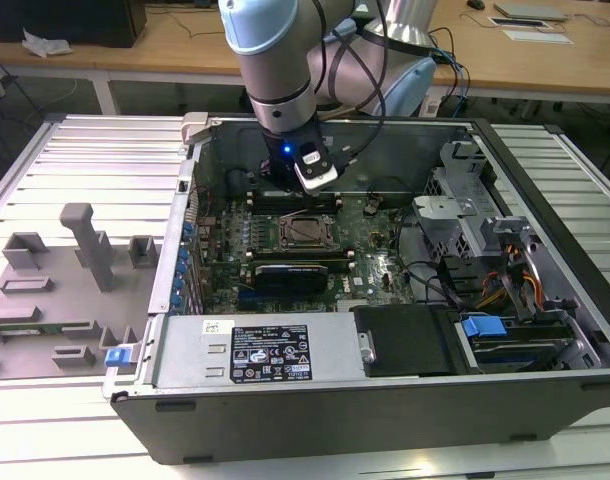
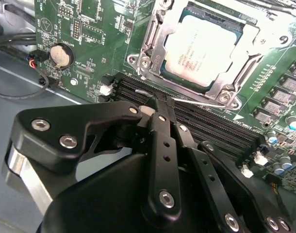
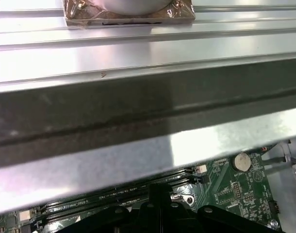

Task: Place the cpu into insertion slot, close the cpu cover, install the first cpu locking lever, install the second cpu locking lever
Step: 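Install the first cpu locking lever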

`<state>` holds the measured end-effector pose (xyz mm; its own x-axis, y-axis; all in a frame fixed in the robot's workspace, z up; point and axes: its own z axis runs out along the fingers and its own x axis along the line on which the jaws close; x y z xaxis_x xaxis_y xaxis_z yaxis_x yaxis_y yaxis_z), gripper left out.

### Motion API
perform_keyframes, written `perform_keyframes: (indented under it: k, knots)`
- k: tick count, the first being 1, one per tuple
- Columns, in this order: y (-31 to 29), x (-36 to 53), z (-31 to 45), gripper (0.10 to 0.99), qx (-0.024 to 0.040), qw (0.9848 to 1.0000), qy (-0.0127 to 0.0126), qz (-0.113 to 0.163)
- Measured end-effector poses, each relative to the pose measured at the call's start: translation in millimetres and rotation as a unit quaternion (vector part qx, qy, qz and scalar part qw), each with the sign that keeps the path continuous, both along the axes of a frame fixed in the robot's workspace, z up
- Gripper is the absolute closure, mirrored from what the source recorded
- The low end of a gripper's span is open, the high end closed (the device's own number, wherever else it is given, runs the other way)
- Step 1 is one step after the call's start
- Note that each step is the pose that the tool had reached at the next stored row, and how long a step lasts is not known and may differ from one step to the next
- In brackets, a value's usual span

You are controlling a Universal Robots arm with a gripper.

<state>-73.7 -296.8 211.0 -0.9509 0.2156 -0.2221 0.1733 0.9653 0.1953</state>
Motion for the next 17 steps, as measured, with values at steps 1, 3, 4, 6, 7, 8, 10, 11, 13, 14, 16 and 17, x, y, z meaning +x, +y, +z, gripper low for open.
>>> perform_keyframes:
  k: [1, 3, 4, 6, 7, 8, 10, 11, 13, 14, 16, 17]
  knots:
    - [0.6, 0.0, -0.2, 0.980, -0.0001, 1.0000, 0.0000, -0.002]
    - [1.5, 0.0, -1.0, 0.980, -0.0007, 1.0000, -0.0001, -0.007]
    - [1.5, 0.0, -1.3, 0.980, -0.0007, 1.0000, 0.0000, -0.009]
    - [1.7, 0.0, -2.7, 0.980, -0.0010, 0.9999, 0.0000, -0.015]
    - [1.8, 0.0, -3.1, 0.980, -0.0011, 0.9999, 0.0000, -0.017]
    - [1.9, 0.0, -3.6, 0.980, -0.0013, 0.9998, 0.0000, -0.019]
    - [2.9, 0.0, -4.2, 0.980, -0.0015, 0.9997, 0.0000, -0.022]
    - [3.8, 0.0, -4.6, 0.980, -0.0015, 0.9997, 0.0000, -0.025]
    - [4.9, 0.0, -6.0, 0.980, -0.0029, 0.9995, 0.0000, -0.032]
    - [4.9, 0.0, -6.7, 0.980, -0.0042, 0.9994, 0.0000, -0.035]
    - [4.9, 0.0, -7.6, 0.980, -0.0051, 0.9993, -0.0001, -0.038]
    - [4.9, 0.0, -8.0, 0.980, -0.0056, 0.9992, -0.0001, -0.040]
